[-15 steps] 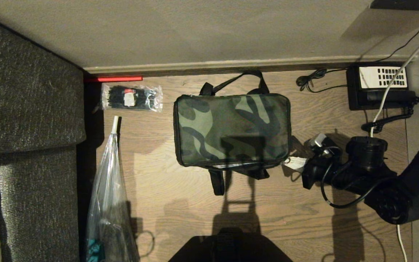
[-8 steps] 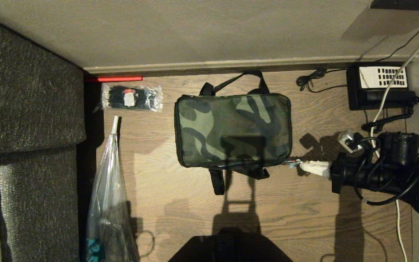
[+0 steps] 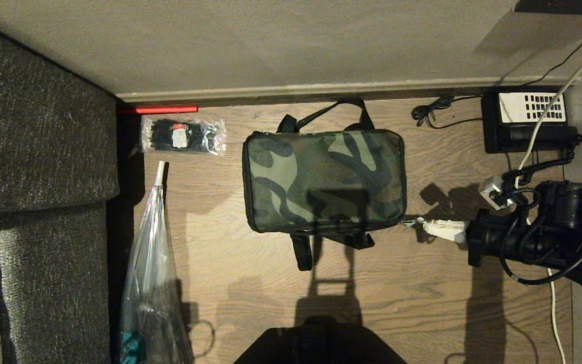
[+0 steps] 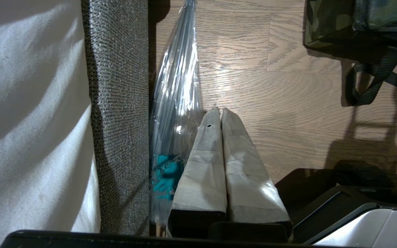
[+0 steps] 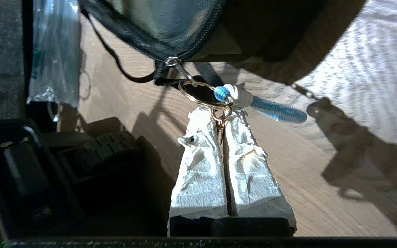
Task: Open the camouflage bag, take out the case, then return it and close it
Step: Open the top of the storage box
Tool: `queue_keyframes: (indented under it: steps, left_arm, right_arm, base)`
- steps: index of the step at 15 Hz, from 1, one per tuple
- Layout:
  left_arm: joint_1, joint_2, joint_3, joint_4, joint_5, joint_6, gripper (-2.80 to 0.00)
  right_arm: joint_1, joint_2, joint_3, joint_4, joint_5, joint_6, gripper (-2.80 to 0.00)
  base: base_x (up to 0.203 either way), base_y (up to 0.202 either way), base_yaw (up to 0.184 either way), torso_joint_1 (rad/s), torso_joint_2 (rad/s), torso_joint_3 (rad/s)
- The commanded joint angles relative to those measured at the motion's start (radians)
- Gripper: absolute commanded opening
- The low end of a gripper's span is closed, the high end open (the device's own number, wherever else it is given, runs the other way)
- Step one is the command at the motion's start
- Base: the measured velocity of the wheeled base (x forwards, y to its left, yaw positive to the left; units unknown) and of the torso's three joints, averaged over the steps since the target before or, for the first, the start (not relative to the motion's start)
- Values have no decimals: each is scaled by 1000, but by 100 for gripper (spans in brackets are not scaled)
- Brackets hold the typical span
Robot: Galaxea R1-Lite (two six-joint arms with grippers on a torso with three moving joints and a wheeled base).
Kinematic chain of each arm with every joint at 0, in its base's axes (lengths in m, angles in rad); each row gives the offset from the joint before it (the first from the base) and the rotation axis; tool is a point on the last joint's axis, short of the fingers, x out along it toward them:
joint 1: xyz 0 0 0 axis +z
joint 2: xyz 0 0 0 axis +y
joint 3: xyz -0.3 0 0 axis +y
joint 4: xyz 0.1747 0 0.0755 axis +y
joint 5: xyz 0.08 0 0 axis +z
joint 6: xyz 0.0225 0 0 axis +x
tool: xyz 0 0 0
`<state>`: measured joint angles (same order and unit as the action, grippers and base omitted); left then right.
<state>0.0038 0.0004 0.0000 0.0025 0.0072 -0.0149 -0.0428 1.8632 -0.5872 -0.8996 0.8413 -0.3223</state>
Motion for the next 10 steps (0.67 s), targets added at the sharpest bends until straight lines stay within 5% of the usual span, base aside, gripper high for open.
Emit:
queue_keyframes:
  steps: [1,10]
  left_arm:
    - [1,0,3,1,0,0,-280]
    - [1,0,3,1,0,0,-280]
  right_arm:
    - [-9,4,-3,-10,2,-6,-280]
    - [-34,28,-39,-10,-2,-64,-280]
  base:
    - [0,0,0,0,0,0]
    - [0,0,0,0,0,0]
